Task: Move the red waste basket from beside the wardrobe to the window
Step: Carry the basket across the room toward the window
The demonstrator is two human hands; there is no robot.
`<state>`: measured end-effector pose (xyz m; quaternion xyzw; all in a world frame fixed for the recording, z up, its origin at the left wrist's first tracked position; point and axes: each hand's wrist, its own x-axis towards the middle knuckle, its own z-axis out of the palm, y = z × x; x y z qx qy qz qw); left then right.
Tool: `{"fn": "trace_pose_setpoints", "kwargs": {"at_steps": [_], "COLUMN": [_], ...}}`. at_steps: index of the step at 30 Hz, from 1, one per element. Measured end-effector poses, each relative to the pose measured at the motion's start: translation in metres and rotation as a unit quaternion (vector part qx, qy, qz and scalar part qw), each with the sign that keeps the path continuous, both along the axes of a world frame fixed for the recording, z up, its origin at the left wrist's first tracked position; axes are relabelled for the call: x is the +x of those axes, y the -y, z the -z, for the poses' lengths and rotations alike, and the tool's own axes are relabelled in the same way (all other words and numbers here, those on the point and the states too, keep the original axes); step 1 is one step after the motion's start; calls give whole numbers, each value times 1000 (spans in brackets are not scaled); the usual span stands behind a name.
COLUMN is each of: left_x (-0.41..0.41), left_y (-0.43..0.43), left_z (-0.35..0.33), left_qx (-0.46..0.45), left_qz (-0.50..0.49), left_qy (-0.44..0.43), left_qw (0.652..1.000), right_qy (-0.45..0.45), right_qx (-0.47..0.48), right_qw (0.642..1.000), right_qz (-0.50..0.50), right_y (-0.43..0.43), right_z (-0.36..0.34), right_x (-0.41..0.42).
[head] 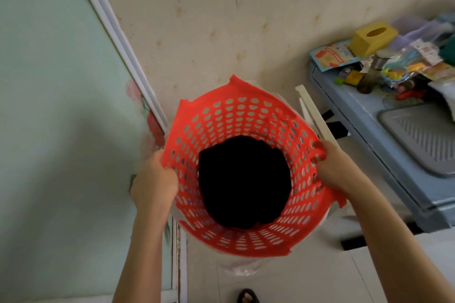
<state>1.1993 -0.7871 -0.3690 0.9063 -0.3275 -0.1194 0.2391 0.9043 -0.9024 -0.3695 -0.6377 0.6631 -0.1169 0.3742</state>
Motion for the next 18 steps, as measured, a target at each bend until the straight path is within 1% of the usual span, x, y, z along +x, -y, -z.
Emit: {"fn": "trace_pose_setpoints", "kwargs": {"at_steps": [3,5,11,18], "left_x": [-19,-34,-77,-142], "left_y": [-20,-37,-84,-147], "left_z": [-8,-14,-25,-34], "left_qx": [-16,-25,-36,-50], "left_qz": [3,8,30,76], "left_qy": [-11,0,40,43], "left_qw": [1000,1000,998,995], "right_qy": [0,5,29,15], "right_qx": [-14,-22,-6,-33], "right_qw": [1000,1000,999,998], "right_qz": [3,4,17,43], "right_y": [-22,-40,-102,-189], "right_z": [-6,-9,-17,-21], "right_x": [-20,-34,-79,-150]}}
